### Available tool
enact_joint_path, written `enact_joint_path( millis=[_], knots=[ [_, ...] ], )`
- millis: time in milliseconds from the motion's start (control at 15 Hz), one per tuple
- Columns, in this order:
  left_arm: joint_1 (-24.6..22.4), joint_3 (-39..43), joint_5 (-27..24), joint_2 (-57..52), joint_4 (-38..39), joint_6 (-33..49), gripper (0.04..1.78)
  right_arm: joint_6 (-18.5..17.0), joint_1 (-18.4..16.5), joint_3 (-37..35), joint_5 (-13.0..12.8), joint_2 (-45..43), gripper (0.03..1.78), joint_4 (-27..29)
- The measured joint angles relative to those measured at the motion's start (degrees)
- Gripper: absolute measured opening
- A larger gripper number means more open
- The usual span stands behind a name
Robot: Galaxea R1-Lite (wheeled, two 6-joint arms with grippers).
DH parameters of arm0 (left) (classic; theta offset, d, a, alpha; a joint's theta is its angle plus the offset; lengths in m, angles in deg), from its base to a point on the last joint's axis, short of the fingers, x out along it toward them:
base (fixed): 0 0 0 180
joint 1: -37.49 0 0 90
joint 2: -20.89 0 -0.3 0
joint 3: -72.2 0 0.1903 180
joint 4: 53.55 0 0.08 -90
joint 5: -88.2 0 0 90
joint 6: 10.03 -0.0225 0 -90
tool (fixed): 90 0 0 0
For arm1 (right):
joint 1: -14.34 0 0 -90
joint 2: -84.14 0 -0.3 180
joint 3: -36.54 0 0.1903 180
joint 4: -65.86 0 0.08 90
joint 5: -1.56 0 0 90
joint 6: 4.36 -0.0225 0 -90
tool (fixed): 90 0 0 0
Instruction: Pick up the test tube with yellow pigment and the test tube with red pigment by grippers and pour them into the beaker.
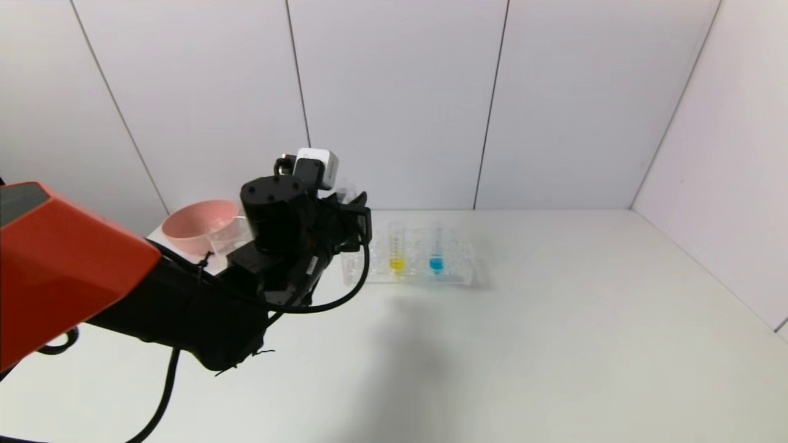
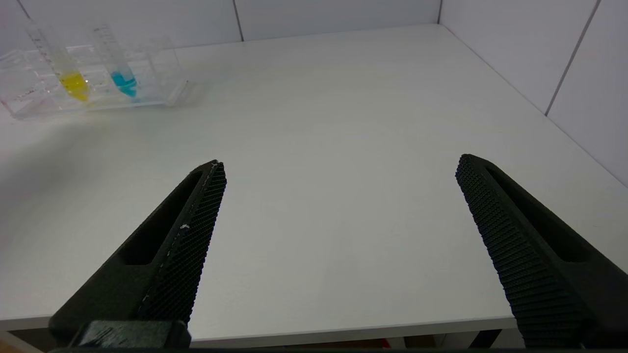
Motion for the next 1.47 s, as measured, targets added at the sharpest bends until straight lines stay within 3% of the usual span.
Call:
enact_joint_path(
  millis=[333, 667, 933, 1133, 1467],
  knots=[
    [-8.5, 9.4, -12.7, -11.5, -8.5, -0.1, 0.47, 0.0, 0.0, 0.0, 0.0, 0.0, 1.71, 0.0],
    [-25.9, 15.3, -27.3, -18.2, -12.2, -1.2, 0.47, 0.0, 0.0, 0.0, 0.0, 0.0, 1.71, 0.0],
    [-38.6, 14.6, -37.3, -18.8, -17.8, -6.1, 0.47, 0.0, 0.0, 0.0, 0.0, 0.0, 1.71, 0.0],
    [-42.0, 9.4, -38.5, -17.3, -25.2, -10.0, 0.47, 0.0, 0.0, 0.0, 0.0, 0.0, 1.71, 0.0],
    [-44.2, -5.7, -37.8, -13.1, -44.0, -19.2, 0.47, 0.0, 0.0, 0.0, 0.0, 0.0, 1.71, 0.0]
  ],
)
